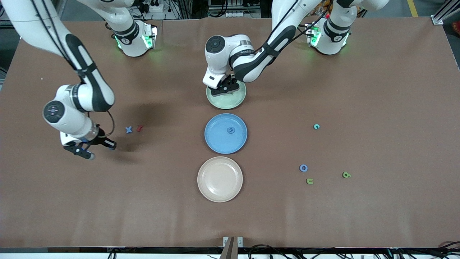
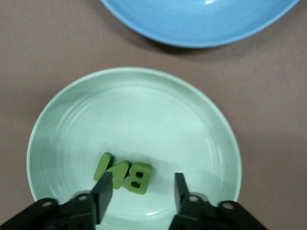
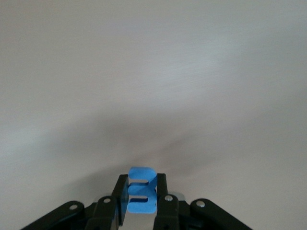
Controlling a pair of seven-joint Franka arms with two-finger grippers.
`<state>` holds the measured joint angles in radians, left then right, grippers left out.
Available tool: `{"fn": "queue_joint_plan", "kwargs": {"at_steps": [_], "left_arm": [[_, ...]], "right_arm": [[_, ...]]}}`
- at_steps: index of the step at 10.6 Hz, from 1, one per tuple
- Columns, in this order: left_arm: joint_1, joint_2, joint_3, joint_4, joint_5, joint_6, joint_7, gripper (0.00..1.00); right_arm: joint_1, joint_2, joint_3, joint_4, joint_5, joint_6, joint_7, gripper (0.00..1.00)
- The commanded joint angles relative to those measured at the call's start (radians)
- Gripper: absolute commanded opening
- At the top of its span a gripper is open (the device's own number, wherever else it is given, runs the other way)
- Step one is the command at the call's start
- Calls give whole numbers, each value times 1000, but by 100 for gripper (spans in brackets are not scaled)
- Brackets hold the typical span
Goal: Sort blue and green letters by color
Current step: 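Place the B on the green plate and the E on the blue plate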
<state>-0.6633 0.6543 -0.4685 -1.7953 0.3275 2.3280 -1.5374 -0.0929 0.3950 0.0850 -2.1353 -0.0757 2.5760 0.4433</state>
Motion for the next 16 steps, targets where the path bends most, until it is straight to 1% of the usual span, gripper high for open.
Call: {"fn": "queue_joint_plan", "kwargs": {"at_steps": [1,2,3,4,5,7,9,10,12,13,14,15,16], "left_arm": [[75,-62,10,25,24,-12,0,100],[134,-76,10,27,27,-12,73,100],[209,-82,10,27,27,-12,195,100],[290,-82,10,27,27,-12,308,100],[357,-82,10,27,27,-12,419,100],[482,-76,13,34,27,-12,581,100],[557,-39,22,74,37,-12,664,100],[570,-13,51,109,48,-12,719,100],[570,39,105,166,47,-10,782,100],[568,60,129,187,48,-10,801,99],[570,64,137,191,44,-10,841,95],[570,79,139,198,42,-6,850,93],[574,96,139,220,41,-4,850,89]], "right_arm": [[232,-9,-24,63,36,-33,222,3],[295,2,-24,90,84,-33,247,3],[365,7,-24,106,137,-33,250,3],[453,27,-43,133,187,-33,247,3],[538,57,-80,173,204,-34,270,3],[636,119,-82,242,205,-34,385,3],[706,163,-79,300,206,-33,484,3],[738,189,-77,336,206,-33,520,3],[774,226,-48,386,206,-33,580,6],[777,229,-28,391,205,-33,613,33],[777,223,-22,391,203,-33,671,99],[776,216,-21,390,199,-39,670,100],[757,206,-21,391,195,-86,642,100]]}}
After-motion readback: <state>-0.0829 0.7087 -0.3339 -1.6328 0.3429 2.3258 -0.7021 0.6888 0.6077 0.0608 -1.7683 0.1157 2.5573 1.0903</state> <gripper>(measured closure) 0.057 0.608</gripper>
